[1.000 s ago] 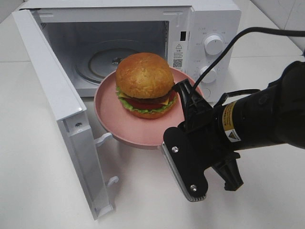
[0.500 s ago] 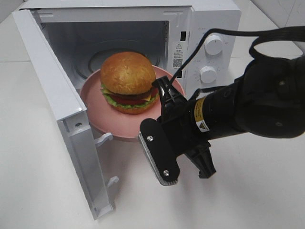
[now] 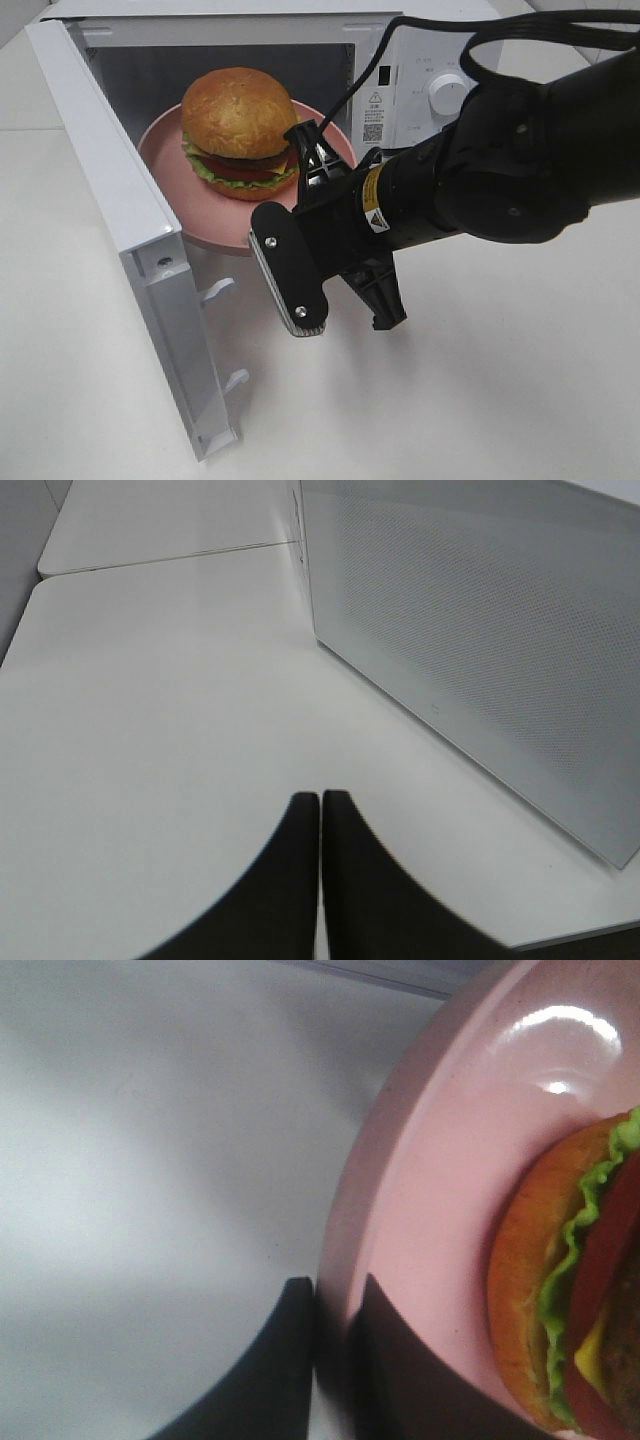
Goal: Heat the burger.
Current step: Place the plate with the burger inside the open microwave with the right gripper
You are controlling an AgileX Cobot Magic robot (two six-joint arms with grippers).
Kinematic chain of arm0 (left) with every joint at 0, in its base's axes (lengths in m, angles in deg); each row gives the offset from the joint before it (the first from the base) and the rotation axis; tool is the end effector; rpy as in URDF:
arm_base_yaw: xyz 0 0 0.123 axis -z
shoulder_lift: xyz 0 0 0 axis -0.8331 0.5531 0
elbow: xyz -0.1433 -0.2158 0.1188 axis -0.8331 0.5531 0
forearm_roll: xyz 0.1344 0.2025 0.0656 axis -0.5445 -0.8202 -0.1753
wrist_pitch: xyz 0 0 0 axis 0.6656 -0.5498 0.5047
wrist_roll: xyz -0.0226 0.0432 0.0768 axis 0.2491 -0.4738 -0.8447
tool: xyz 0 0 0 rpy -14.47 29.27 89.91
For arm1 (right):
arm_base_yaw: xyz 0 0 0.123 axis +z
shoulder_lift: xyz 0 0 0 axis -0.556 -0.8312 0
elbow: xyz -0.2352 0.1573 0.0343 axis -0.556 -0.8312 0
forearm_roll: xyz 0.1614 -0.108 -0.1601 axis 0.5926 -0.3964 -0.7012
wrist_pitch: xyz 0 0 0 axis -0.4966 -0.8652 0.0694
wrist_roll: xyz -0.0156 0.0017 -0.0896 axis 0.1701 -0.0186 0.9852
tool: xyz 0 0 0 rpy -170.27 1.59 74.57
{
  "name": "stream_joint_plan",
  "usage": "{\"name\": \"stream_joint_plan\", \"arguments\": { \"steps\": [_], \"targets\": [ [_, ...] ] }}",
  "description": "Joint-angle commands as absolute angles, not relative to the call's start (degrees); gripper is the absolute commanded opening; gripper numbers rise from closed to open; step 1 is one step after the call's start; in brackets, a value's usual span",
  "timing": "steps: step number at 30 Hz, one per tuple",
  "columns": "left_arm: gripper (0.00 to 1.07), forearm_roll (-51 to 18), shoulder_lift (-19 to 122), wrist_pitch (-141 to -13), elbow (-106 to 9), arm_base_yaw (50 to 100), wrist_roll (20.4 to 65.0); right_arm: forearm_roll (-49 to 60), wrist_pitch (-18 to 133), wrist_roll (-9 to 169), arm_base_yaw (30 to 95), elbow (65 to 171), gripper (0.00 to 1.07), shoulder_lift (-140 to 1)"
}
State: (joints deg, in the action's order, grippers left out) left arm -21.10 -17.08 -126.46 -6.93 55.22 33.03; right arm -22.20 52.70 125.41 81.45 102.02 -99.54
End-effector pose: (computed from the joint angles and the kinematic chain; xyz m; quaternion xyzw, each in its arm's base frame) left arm -0.0058 -0.0134 0.2803 0.0935 0.8398 -0.0167 0.5345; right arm 0.2351 0.2560 0.1821 -0.8155 0.4233 -0.1085 0.3795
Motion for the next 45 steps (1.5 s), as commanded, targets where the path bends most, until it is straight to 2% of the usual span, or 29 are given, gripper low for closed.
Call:
{"name": "stream_joint_plan", "arguments": {
  "steps": [1,28,35,40,42,45],
  "targets": [
    [0.0,-20.98,-18.11,-126.06,-6.93,55.1,32.86,-22.95,55.39,126.67,81.51,103.85,0.0,-99.6],
    [0.0,-20.98,-18.11,-126.06,-6.93,55.1,32.86,-22.54,53.16,126.33,80.82,109.07,0.0,-104.07],
    [0.0,-20.98,-18.11,-126.06,-6.93,55.1,32.86,-14.92,47.89,130.11,79.16,113.25,0.0,-104.07],
    [0.0,-20.98,-18.11,-126.06,-6.93,55.1,32.86,-5.99,43.3,139.91,79.16,115.37,0.0,-104.12],
    [0.0,-20.98,-18.11,-126.06,-6.93,55.1,32.86,0.95,41.24,146.55,78.87,116.63,0.0,-104.12],
    [0.0,-20.98,-18.11,-126.06,-6.93,55.1,32.86,4.5,40.73,151.02,78.87,117.37,0.0,-104.12]
  ]
}}
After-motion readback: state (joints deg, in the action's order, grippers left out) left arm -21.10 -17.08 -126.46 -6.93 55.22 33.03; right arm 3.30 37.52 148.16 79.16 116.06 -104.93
